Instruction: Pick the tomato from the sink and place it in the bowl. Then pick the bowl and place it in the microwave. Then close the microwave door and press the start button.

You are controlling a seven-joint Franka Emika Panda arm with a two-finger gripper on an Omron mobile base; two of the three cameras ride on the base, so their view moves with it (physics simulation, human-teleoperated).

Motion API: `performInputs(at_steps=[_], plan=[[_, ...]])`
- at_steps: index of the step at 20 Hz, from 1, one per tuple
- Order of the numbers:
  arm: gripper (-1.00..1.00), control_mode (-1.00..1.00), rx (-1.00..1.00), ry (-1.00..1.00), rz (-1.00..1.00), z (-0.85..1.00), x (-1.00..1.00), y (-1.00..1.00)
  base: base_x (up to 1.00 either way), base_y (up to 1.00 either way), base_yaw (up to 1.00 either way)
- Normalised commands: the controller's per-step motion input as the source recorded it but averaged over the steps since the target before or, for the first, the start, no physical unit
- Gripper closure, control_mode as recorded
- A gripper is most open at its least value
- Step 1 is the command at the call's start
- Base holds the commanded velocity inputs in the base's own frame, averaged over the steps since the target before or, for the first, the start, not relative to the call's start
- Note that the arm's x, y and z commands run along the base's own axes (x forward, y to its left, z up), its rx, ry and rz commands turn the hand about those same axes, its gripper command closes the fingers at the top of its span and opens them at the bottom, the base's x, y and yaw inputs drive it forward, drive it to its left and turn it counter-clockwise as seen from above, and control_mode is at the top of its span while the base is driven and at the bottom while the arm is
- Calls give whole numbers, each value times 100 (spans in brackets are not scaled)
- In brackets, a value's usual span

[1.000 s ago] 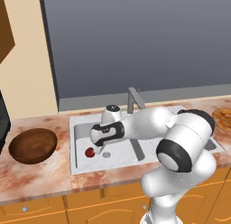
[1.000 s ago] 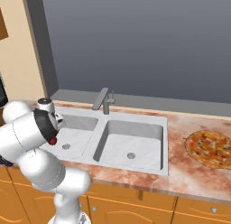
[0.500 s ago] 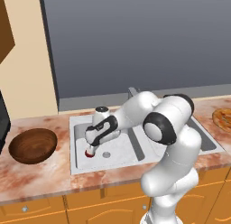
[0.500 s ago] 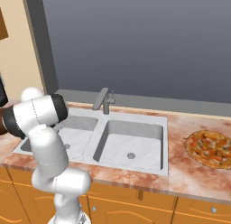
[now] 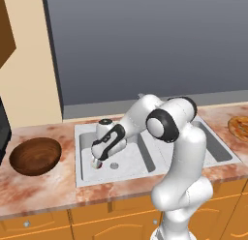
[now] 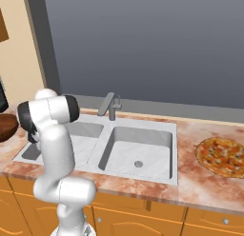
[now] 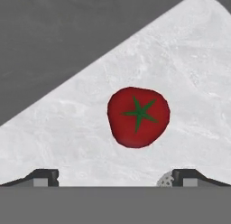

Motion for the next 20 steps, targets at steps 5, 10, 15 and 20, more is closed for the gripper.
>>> performInputs(at_steps=[5,10,15,20], plan=[[-100,-100,0,0,0,-35,26,8,0,0,0],[-100,-100,-1,0,0,-21,34,10,0,0,0],[-100,-100,-1,0,0,-24,32,14,0,0,0],[100,-100,0,0,0,-21,3,5,0,0,0]])
